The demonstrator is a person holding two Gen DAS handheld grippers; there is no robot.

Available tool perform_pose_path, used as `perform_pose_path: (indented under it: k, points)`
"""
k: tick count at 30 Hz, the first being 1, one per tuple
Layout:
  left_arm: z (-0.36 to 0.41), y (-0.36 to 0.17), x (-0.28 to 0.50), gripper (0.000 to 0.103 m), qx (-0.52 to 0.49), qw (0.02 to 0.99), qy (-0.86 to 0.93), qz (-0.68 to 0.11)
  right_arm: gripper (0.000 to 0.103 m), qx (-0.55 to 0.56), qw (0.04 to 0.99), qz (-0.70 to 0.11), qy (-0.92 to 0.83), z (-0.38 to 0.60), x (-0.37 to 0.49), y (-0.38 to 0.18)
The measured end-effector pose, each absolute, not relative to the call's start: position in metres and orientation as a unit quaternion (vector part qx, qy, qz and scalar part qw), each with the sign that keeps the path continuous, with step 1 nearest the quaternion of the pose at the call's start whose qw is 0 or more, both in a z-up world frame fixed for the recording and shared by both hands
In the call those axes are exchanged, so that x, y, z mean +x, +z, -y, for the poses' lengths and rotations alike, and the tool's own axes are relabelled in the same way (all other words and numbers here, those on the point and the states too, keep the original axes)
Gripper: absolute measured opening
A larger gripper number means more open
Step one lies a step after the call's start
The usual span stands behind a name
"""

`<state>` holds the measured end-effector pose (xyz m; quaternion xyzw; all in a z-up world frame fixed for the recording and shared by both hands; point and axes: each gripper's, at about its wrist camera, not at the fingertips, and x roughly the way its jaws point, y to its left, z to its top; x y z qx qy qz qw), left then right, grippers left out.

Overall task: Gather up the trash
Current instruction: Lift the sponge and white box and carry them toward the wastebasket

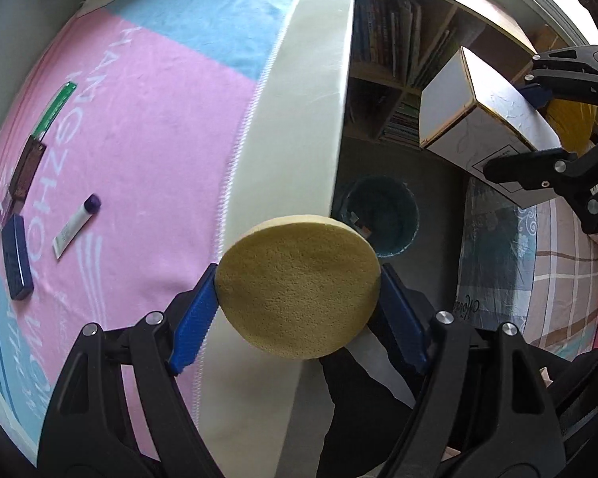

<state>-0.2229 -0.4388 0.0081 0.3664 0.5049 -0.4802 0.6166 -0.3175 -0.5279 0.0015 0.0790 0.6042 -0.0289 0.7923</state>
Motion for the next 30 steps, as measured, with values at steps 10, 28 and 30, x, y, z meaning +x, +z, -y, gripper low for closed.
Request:
perform_pose_path:
  k: [10, 28, 30]
  points:
    - [0.504, -0.004, -0.280, 0.075, 0.402, 0.578, -0.509, -0.495, 0.051, 0.124, 0.791, -0.595, -0.062, 0.574, -0.381, -0.006]
    - [0.564, -0.026, -0.336, 0.075, 0.443, 0.525, -0.537, -0.490, 0.051, 0.194, 0.779, -0.590, -0.086, 0.620, -0.444, -0.031]
    - [0.567, -0.028, -0.339, 0.075, 0.445, 0.522, -0.538, -0.490, 0.051, 0.198, 0.778, -0.589, -0.087, 0.623, -0.445, -0.032]
